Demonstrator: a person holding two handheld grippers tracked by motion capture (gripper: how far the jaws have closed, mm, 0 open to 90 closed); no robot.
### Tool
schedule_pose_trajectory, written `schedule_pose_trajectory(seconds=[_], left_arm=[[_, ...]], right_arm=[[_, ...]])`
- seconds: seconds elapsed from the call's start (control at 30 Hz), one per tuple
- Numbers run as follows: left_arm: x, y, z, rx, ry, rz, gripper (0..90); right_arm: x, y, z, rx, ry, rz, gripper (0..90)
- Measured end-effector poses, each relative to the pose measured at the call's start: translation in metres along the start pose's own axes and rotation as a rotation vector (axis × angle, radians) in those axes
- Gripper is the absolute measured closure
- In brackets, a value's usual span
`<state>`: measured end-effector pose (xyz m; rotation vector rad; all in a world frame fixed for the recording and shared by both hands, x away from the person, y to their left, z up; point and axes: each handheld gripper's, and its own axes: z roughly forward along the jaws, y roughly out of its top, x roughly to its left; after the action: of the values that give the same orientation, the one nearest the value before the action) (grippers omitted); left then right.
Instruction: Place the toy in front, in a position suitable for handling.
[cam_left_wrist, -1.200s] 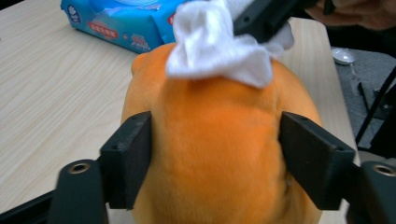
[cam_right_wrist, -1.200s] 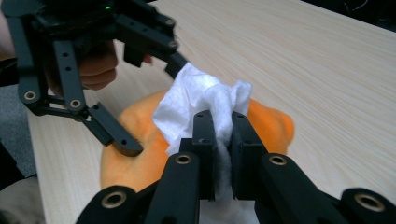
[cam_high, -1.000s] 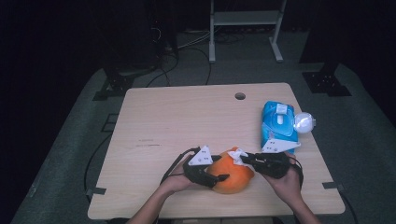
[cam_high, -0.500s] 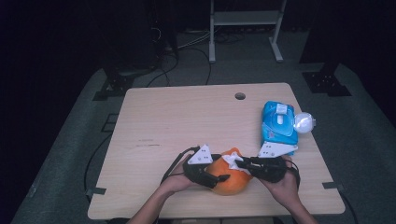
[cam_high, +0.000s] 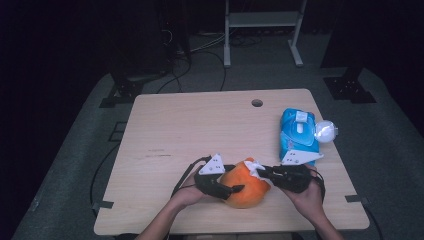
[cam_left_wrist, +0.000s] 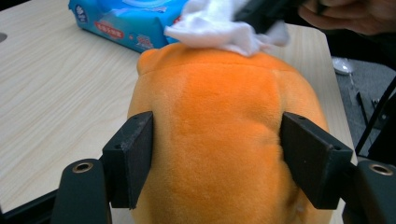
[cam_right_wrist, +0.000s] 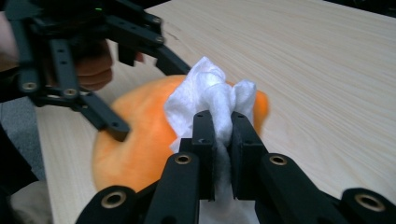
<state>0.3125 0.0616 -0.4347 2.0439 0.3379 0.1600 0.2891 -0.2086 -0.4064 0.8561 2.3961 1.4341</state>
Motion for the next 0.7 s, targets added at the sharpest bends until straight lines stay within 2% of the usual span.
schedule_pose_trajectory(seconds=[0.17, 0.23, 0.33, 0.47, 0.53, 0.6, 0.7], left_arm=[[-0.01, 0.004, 0.006, 0.01, 0.002, 0.051, 29.9], [-0.014, 0.006, 0.008, 0.013, 0.002, 0.062, 30.3], [-0.02, 0.008, 0.011, 0.012, -0.004, 0.082, 30.5], [-0.027, 0.01, 0.016, 0.013, -0.01, 0.109, 29.6], [-0.027, 0.011, 0.016, 0.008, -0.012, 0.105, 26.8], [-0.021, 0.012, 0.012, -0.006, -0.022, 0.08, 20.3], [-0.011, 0.012, 0.008, 0.002, 0.004, 0.001, 13.8]], right_arm=[[0.007, 0.004, 0.003, -0.013, 0.014, -0.018, 81.3], [0.003, 0.003, 0.002, -0.01, -0.001, -0.005, 81.3], [-0.007, 0.0, 0.001, -0.017, -0.014, 0.042, 81.3], [-0.006, 0.001, 0.0, -0.026, -0.018, 0.053, 81.3], [-0.004, 0.002, 0.001, -0.02, -0.015, 0.037, 81.3], [-0.005, 0.003, 0.001, -0.016, -0.008, 0.036, 81.3], [-0.009, 0.001, 0.0, -0.001, -0.024, 0.036, 81.3]])
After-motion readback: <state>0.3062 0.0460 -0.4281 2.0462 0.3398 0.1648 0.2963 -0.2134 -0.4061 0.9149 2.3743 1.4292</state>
